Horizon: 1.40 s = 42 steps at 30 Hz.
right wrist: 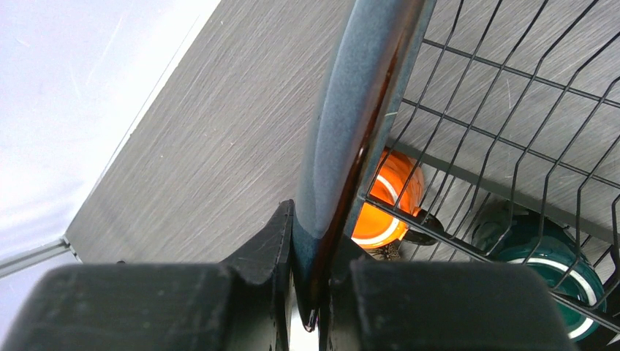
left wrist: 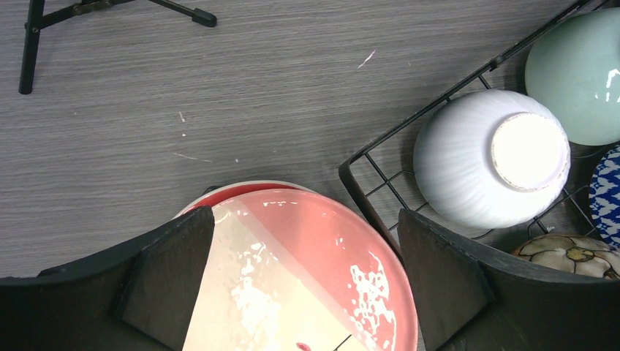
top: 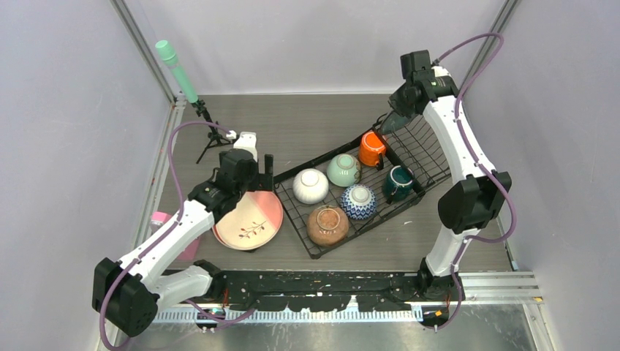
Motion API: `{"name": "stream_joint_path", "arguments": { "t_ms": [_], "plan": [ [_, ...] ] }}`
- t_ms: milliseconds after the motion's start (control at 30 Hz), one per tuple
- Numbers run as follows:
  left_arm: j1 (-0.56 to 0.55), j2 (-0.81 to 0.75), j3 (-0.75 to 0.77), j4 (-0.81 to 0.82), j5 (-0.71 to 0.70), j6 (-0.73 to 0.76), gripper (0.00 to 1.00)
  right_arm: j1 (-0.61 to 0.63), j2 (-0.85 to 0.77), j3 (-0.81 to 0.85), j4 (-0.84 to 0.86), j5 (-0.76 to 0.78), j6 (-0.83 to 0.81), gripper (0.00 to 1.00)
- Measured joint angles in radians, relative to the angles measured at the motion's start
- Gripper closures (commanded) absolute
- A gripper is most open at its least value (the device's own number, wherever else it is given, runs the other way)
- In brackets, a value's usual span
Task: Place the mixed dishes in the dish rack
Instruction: Insert the plate into the dish rack.
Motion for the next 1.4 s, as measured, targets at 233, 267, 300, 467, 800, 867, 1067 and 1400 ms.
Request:
{"name": "stream_joint_path", "arguments": {
  "t_ms": [233, 267, 300, 467, 800, 867, 1067, 1400],
  "plan": [
    [0.005, 0.0, 0.0, -0.002, 0.0, 0.0, 0.0, -0.035, 0.026, -0.012, 0.02, -0.046, -0.012, 0.9],
    [0.005, 0.0, 0.0, -0.002, 0.0, 0.0, 0.0, -0.042, 0.028, -0.019, 0.026, -0.05, -0.005, 0.86],
    [0.005, 0.0, 0.0, -0.003, 0.0, 0.0, 0.0, -0.047, 0.03, -0.027, 0.032, -0.053, 0.001, 0.84],
    [0.005, 0.002, 0.0, -0.003, 0.005, 0.0, 0.0, -0.061, 0.039, -0.035, 0.049, -0.068, -0.008, 0.71],
    [0.005, 0.011, 0.0, -0.011, 0.008, 0.0, 0.0, -0.066, 0.127, 0.051, 0.03, -0.123, -0.072, 0.42],
    [0.008, 0.015, 0.0, -0.012, 0.008, 0.0, 0.0, -0.066, 0.133, 0.078, 0.011, -0.135, -0.087, 0.39],
    [0.017, 0.035, 0.0, -0.023, 0.008, -0.001, 0.0, -0.066, 0.135, 0.172, -0.023, -0.164, -0.122, 0.33],
    [0.076, 0.043, 0.0, -0.055, 0.026, -0.053, 0.0, -0.066, 0.11, 0.223, -0.065, -0.22, -0.188, 0.22]
  ]
}}
